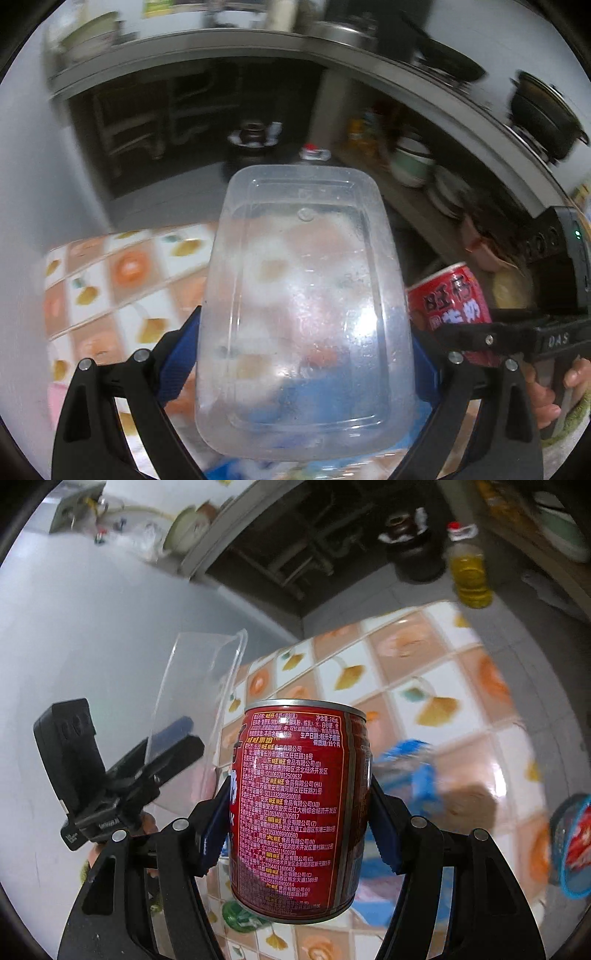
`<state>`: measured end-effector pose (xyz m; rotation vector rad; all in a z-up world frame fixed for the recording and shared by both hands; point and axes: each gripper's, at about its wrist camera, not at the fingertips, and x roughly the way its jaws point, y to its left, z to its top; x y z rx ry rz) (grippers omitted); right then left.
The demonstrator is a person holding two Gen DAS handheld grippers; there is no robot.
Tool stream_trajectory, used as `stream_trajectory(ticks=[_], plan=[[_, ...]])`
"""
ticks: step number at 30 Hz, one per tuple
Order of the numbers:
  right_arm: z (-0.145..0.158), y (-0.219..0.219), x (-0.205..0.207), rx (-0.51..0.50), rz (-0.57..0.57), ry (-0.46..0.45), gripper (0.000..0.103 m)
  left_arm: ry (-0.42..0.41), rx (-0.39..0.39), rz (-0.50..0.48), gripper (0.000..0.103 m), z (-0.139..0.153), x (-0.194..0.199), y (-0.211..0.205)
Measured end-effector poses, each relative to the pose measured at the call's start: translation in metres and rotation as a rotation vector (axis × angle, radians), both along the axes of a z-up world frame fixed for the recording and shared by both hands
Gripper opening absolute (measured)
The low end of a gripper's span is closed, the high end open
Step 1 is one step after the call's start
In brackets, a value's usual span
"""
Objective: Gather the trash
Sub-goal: 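Carry the container and the red can over to the blue basket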
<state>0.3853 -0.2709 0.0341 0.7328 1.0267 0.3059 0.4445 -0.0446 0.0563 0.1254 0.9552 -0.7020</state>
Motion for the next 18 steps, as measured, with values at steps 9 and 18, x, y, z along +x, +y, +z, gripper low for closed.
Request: stream_trajectory(ticks=[9,18], plan=[[-0.022,-0.091,-0.094,0.034,-0.181,0.020,0.063,0.058,-0.034,-0.232,0.093,-0.010,-0.066,-0.122],[-0.079,-0.175,-0.188,0.095,-0.376,0.082,0.063,0.124,0.036,-0.441,0.093,-0.049,-0.139,-0.245]])
